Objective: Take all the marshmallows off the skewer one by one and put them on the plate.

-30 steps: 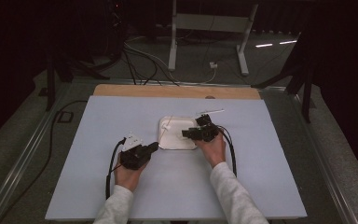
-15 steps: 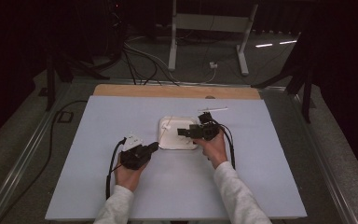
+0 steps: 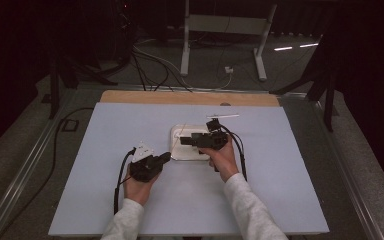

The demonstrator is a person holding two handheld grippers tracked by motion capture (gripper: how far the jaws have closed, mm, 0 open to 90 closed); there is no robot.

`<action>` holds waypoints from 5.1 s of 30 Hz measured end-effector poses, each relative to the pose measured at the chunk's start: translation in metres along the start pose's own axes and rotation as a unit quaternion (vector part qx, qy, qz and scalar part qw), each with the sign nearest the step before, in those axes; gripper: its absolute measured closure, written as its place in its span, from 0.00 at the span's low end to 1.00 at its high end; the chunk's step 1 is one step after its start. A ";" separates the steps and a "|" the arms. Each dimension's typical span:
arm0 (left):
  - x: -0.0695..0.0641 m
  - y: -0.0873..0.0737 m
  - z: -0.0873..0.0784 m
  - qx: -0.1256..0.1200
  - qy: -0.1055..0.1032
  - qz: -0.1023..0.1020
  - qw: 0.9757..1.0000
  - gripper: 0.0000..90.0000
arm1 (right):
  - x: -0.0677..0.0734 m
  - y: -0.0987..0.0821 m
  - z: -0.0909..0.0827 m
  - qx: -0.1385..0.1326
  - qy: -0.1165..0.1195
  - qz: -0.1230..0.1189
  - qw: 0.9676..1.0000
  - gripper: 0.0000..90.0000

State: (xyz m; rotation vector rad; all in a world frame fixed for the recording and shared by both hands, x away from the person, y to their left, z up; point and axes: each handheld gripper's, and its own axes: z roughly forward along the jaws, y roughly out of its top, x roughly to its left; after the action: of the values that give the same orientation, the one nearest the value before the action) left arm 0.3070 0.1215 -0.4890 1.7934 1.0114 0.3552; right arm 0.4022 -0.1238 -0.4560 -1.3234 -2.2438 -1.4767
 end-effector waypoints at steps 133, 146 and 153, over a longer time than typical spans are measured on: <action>0.004 -0.003 -0.001 -0.015 0.001 -0.016 1.000 1.00 | -0.031 -0.017 -0.013 0.055 -0.100 -0.042 0.993 0.30; 0.001 0.012 0.008 -0.021 0.015 -0.039 0.999 1.00 | -0.012 -0.017 -0.041 -0.009 -0.117 -0.084 0.990 0.09; -0.002 0.023 0.017 -0.021 0.024 -0.044 0.999 1.00 | -0.010 -0.029 -0.051 -0.020 -0.112 -0.087 0.990 0.03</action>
State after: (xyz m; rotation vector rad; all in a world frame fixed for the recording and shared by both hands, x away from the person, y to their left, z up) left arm 0.3281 0.1062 -0.4761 1.7048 1.1053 0.3647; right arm 0.3705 -0.1738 -0.4552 -1.4006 -2.5405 -1.5025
